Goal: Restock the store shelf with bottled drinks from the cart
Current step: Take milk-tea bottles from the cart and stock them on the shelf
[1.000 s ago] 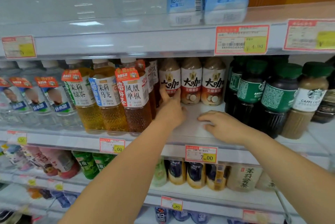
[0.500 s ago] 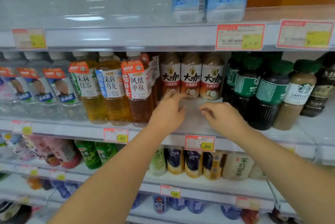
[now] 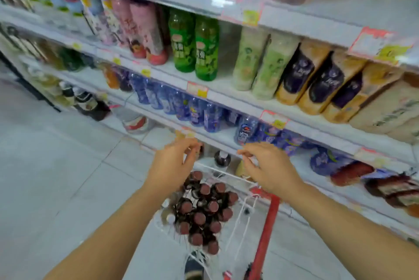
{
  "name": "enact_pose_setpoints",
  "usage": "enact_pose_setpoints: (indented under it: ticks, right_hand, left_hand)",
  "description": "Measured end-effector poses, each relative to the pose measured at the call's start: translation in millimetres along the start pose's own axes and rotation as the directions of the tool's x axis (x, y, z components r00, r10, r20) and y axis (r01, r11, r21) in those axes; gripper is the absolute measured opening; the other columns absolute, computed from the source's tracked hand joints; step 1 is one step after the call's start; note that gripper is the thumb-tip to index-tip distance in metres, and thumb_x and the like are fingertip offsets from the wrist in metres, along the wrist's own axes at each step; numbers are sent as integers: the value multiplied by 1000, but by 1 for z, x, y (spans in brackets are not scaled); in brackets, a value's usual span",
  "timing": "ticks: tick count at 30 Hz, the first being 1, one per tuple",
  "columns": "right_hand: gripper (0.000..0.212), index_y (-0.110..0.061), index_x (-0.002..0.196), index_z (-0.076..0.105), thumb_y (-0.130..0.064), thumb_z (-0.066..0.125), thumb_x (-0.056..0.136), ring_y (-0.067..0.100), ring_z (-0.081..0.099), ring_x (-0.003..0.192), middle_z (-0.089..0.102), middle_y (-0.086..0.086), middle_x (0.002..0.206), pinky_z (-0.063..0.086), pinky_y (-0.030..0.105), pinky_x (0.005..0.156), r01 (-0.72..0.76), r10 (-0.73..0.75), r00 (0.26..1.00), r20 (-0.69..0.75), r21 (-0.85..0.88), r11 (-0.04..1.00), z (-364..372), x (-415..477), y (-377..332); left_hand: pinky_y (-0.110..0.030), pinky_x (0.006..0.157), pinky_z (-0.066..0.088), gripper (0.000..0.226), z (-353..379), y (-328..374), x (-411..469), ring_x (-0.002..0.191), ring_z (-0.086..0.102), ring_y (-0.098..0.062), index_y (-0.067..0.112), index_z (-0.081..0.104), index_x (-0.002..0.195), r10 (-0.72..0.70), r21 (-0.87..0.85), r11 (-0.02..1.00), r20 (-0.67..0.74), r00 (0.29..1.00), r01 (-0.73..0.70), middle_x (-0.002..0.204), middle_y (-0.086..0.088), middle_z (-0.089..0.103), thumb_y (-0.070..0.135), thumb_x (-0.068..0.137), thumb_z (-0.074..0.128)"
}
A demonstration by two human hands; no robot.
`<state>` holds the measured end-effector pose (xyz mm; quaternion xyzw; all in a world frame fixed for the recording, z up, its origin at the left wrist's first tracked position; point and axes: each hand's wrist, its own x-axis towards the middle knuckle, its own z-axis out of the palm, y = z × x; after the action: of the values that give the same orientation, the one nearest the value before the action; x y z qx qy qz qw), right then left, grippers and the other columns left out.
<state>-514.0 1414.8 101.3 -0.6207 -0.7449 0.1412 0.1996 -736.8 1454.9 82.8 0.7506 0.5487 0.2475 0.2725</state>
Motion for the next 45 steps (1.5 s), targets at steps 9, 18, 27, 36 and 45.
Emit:
enact_pose_setpoints:
  ticks: [9,18,27,36,45]
  right_hand:
    - [28,-22,114,62,-19,48,90,21,62,95,68,-1,107,52,38,79,-134,104,868,485,28,991,195,-7,-4]
    - [53,-18,133,44,-27,64,85,17,54,110,54,0,126,45,34,93,-402,203,742,639,182,897,348,22,-11]
    - [84,-16,136,41,-32,82,65,26,57,114,59,7,125,45,45,99,-834,537,538,649,505,225,439,91,-29]
    - [59,-29,99,57,-47,79,47,16,66,94,68,-6,100,54,40,87,-748,630,593,502,633,200,398,86,-21]
    - [67,-38,100,56,-54,75,38,11,69,83,69,-13,95,55,33,68,-741,699,598,392,603,296,300,32,57]
  left_hand:
    - [-38,79,52,23,62,-167,-102,87,62,-20,24,65,108,-506,-14,859,133,852,512,103,1,66,20,91,52]
    - [-32,96,40,36,110,-270,-125,118,49,-25,21,55,126,-582,73,813,141,801,578,131,-4,51,14,91,54]
    - [-17,85,35,36,128,-301,-135,112,54,-15,23,53,127,-598,13,799,129,791,602,131,4,49,16,91,53]
    - [-44,111,23,35,131,-303,-124,131,35,-23,26,56,124,-565,323,786,29,824,528,132,3,51,22,89,54]
    - [-41,77,50,49,174,-295,-71,98,57,-35,21,40,131,-505,441,836,387,771,326,137,-3,32,7,86,54]
